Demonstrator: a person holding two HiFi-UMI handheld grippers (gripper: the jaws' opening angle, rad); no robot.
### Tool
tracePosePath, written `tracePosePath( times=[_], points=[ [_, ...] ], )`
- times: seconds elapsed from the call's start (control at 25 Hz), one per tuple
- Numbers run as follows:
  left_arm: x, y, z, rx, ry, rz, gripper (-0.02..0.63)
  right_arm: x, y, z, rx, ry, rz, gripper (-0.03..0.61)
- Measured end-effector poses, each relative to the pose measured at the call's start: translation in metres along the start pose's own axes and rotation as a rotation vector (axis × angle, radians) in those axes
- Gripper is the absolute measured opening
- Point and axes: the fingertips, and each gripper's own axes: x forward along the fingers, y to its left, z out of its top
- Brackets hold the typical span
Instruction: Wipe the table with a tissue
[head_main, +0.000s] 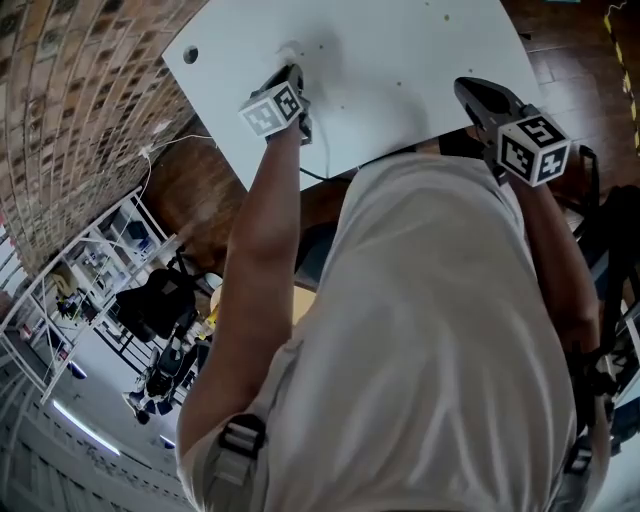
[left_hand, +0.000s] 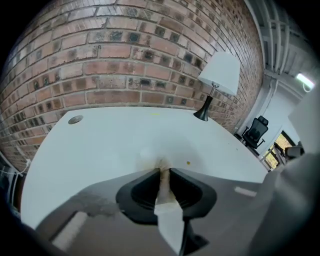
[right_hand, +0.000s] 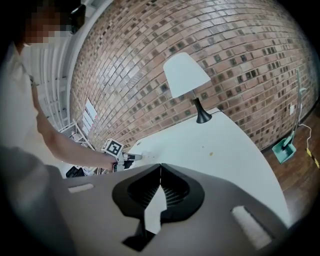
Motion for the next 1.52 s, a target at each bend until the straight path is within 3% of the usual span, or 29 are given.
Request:
tracePosePath(
  times=[0.12,0.52,0.84,1.08,1.52],
  points=[
    [0.009,0.001,0.001,0.082,0.049,0.019,0.071,-0.001,-0.004,0.002,0.004,-0.004,-0.010,0.008],
    [0.020,-0.004,-0.016,0.521,0.303,0.043,0.071,-0.004,-0.008,0.004,0.033,-0.011,-0.022,0.008],
    [0.030,-0.003,-0.026,0.812,0.492,-0.007,0.072,0.001,-0.010,0.000,0.062,-0.011,-0.017,0.008],
    [0.032,-0.009,-0.027,0.910,0.529,-0.032,0.072,-0.007,-0.016,-0.006,0.080,-0.015,-0.025,0.008],
    [0.053,-0.080,-0.015,0.897,0.494,-0.122,0.071,-0.017,-0.024,-0.004,0.075,-0.017,-0.027,0.008]
  ],
)
